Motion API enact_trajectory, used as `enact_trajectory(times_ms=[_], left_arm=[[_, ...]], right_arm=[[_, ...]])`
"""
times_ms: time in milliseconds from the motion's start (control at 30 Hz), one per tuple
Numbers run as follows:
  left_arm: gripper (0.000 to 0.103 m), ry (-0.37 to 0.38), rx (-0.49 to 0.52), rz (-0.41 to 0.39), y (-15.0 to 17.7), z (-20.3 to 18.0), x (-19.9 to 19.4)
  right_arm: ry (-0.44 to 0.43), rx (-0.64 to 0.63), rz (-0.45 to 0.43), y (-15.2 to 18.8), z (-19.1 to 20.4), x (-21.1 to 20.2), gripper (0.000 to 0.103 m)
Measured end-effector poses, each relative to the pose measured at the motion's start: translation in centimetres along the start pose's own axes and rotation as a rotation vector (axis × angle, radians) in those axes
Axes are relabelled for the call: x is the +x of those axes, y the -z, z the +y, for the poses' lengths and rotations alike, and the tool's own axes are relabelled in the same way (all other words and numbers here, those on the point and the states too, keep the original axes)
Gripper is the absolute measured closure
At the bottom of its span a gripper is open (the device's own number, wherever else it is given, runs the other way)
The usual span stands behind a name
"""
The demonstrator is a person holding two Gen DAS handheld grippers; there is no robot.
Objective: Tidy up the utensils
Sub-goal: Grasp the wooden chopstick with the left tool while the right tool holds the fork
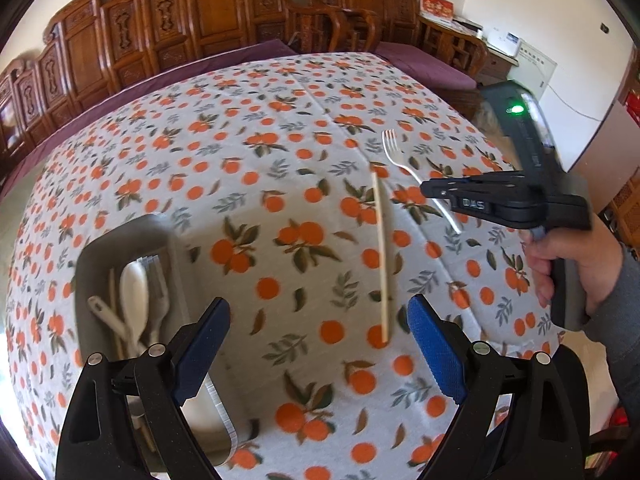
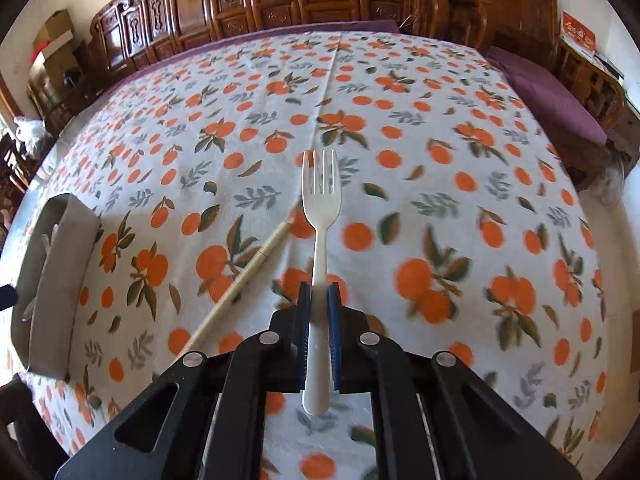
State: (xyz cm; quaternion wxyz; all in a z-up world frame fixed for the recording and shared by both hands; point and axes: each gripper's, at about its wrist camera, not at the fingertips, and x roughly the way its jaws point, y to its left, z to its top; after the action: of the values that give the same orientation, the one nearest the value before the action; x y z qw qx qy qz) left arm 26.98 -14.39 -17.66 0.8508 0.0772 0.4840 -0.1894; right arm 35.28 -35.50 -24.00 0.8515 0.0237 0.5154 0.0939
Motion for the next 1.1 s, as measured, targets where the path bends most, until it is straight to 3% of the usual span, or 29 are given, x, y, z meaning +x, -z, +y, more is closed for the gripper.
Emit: enact_trajectory(times_ms=[167,333,467,600,933,1000,1100], left_arm=[[0.017,0.021,0.030,0.004,-1.1,-1.9,1.6],[0.038,0.058,0.047,0.048,-2.2,-3.5,4.5],[0.061,0.066,0.073,0.094,-2.8,-4.6,6.9],[0.072,0.060,0.091,0.119,-3.5,-5.4,9.0],[0.087,0.022,0.094,0.140,-4.1,-5.5,11.4],[0.099,0.019,0.088,0.142,-4.3,-5.3,11.5],[0.099,0.033,0.095,0.148,-4.2,-5.3,11.2]], right_arm=[[-0.002,0.016,0.001,2.4,-2.2,-1.4,0.093],[-0.012,0.042,-0.003,4.4,-4.0,-2.6,0.093],[-0.020,0.057,-0.012,5.5,-4.7,-3.2,0.093],[-0.029,0.066,-0.015,6.2,-5.2,-3.4,0.093],[-0.056,0.065,-0.021,6.9,-4.8,-3.7,0.093],[-0.061,0.063,-0.021,6.9,-4.6,-3.8,0.093],[-0.068,0.056,-0.021,7.1,-4.1,-4.0,0.093]])
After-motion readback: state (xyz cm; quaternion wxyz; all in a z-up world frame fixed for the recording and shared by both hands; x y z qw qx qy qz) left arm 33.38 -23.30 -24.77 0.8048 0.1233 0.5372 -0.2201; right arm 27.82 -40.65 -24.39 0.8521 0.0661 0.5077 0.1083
